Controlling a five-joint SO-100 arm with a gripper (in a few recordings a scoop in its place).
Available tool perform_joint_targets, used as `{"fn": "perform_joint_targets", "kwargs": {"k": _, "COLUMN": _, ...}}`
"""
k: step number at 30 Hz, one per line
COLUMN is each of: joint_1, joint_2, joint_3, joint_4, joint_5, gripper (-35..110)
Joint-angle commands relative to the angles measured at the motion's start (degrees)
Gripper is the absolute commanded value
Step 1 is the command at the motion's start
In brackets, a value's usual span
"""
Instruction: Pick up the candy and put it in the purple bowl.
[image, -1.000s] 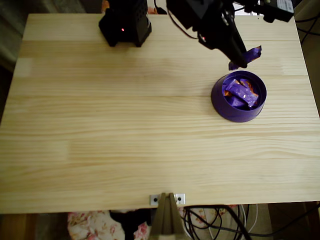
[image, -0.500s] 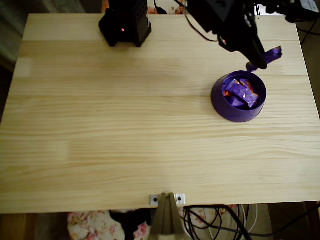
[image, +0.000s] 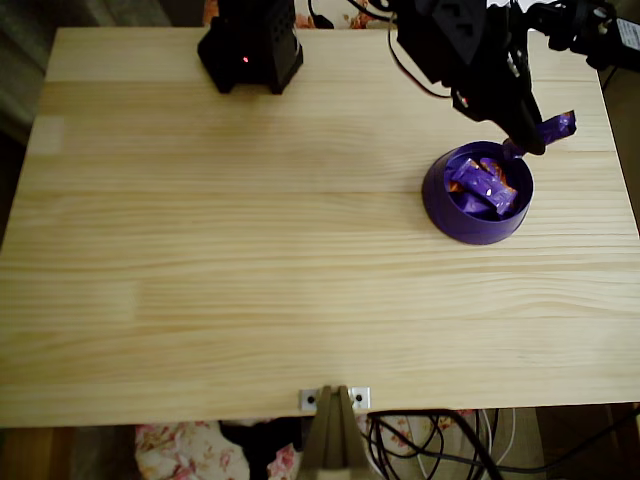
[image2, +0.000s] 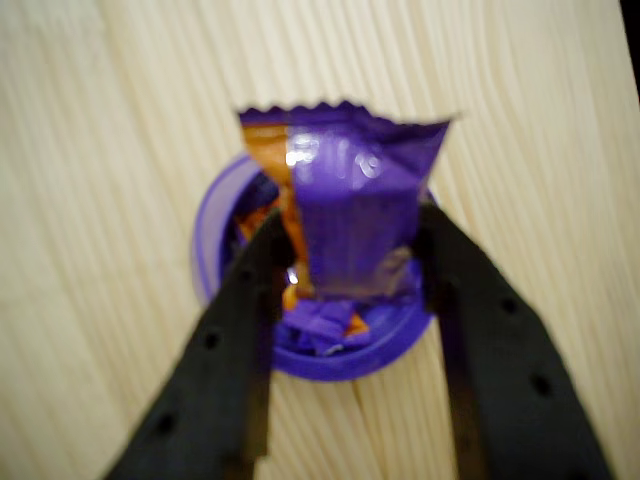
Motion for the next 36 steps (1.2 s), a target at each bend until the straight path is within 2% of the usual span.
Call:
{"fn": "perform_joint_targets", "kwargs": {"k": 1, "joint_1": 0.35, "joint_2": 1.76, "joint_3": -7.12, "joint_4": -1.49, "joint_5": 1.05, "gripper": 0}}
{"fn": "perform_joint_targets", "kwargs": {"k": 15, "joint_1": 1.85, "joint_2": 3.16, "joint_3": -5.71, "joint_4": 1.58, "joint_5": 2.02, "gripper": 21}}
{"fn": "perform_joint_targets", "kwargs": {"k": 25, "joint_1": 2.02, "joint_2": 4.48, "joint_3": -4.39, "joint_4": 2.29, "joint_5": 2.64, "gripper": 29}}
{"fn": "perform_joint_targets", "kwargs": {"k": 29, "joint_1": 2.11, "joint_2": 5.19, "joint_3": -3.96, "joint_4": 2.64, "joint_5": 2.72, "gripper": 27}}
{"fn": "perform_joint_targets", "kwargs": {"k": 31, "joint_1": 2.46, "joint_2": 5.89, "joint_3": -3.87, "joint_4": 3.25, "joint_5": 2.55, "gripper": 19}}
{"fn": "perform_joint_targets", "kwargs": {"k": 33, "joint_1": 3.34, "joint_2": 7.38, "joint_3": -3.69, "joint_4": 4.48, "joint_5": 2.2, "gripper": 0}}
{"fn": "perform_joint_targets", "kwargs": {"k": 36, "joint_1": 5.01, "joint_2": 9.14, "joint_3": -3.87, "joint_4": 6.68, "joint_5": 0.7, "gripper": 0}}
